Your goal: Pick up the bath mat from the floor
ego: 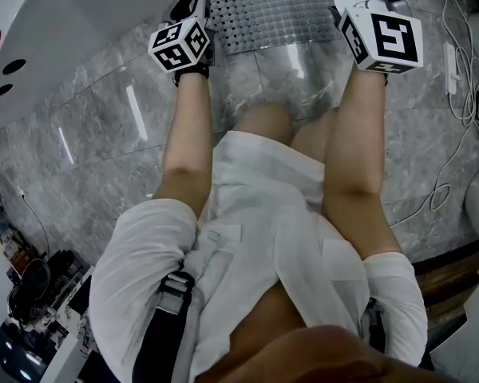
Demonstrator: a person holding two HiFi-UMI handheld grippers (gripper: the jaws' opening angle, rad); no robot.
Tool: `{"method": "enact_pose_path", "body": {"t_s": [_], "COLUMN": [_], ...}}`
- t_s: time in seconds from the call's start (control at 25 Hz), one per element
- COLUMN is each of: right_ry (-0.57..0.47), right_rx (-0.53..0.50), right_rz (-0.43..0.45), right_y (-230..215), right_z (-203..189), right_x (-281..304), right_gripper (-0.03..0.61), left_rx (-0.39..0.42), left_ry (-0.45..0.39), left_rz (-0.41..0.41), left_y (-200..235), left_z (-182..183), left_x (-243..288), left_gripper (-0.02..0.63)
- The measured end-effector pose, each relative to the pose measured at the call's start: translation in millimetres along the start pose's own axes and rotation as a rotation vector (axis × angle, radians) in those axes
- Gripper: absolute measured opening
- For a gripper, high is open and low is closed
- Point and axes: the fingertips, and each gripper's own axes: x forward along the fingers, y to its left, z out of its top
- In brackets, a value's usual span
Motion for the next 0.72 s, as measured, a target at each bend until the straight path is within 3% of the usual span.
{"method": "enact_pose_path", "body": {"t_s": [0.72], "right_ry": [0.017], "right_rx": [0.006], "right_rz": [0.025], "right_y": [7], "right_z": [-15], "right_x": [10], "right_gripper": [0.115], "left_rx": [-0.039], "left_ry": [0.210], "left_rz": [0.020], "left_y": [15], "left_z": [-83], "left_x": [30], "left_gripper": [0.196]}}
